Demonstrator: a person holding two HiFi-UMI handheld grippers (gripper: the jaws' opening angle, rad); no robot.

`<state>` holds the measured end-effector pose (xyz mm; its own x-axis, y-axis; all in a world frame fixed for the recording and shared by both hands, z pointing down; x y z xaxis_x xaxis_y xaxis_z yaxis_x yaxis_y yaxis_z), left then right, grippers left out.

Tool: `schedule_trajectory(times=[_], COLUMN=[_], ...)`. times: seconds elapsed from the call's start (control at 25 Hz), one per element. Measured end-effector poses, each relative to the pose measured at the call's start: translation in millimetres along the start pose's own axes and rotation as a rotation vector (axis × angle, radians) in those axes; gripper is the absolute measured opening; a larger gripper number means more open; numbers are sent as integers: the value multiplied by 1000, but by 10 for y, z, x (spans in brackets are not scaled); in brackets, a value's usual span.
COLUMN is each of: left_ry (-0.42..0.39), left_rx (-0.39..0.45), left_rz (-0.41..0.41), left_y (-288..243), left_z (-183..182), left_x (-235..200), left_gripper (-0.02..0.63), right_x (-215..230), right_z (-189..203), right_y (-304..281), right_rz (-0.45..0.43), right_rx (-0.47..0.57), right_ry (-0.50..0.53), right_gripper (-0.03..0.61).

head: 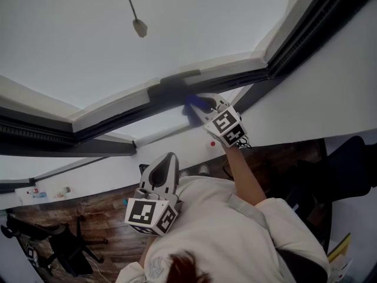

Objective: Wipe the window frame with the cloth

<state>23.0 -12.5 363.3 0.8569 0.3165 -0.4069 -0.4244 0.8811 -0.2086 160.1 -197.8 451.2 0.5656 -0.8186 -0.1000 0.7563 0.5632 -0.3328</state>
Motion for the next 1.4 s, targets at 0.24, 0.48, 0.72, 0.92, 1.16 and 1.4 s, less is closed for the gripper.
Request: schedule_trajectory(times=[0.24,0.48,0.72,0.92,1.16,1.4], left_ry=[0,1,1,-3,-8,-12], left_rx=[-6,-9,-11,-14,-14,-15], left_rz=[9,10,12,5,-4,-9], left_y=[-40,-57,-83,-97,-106,-131], left_z=[-1,9,31,45,60,78], left_x=[23,50,82,124,165,219], left_gripper=[5,5,5,5,5,5], right_x=[76,135,219,300,356,478], right_z=[25,43,81,124,150,198], right_y=[59,121,189,261,306,404], right_rz=[16,31,55,72,80,109], right_rx=[-3,-2,0,5,12,17], right_ry=[-6,-14,-22,-36,-44,-55], right_gripper=[49,49,49,49,49,49])
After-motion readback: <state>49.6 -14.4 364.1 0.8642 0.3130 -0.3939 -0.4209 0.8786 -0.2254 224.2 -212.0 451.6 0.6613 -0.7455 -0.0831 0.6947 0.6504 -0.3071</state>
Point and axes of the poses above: the fingertips, and each gripper's own axes: y backward along the fingers, x to its right, z out of its underside, the point moved 7 cm from there along y, backward along the fingers, and after that the axes turned 7 degrees about x, right-handed, at the moved point
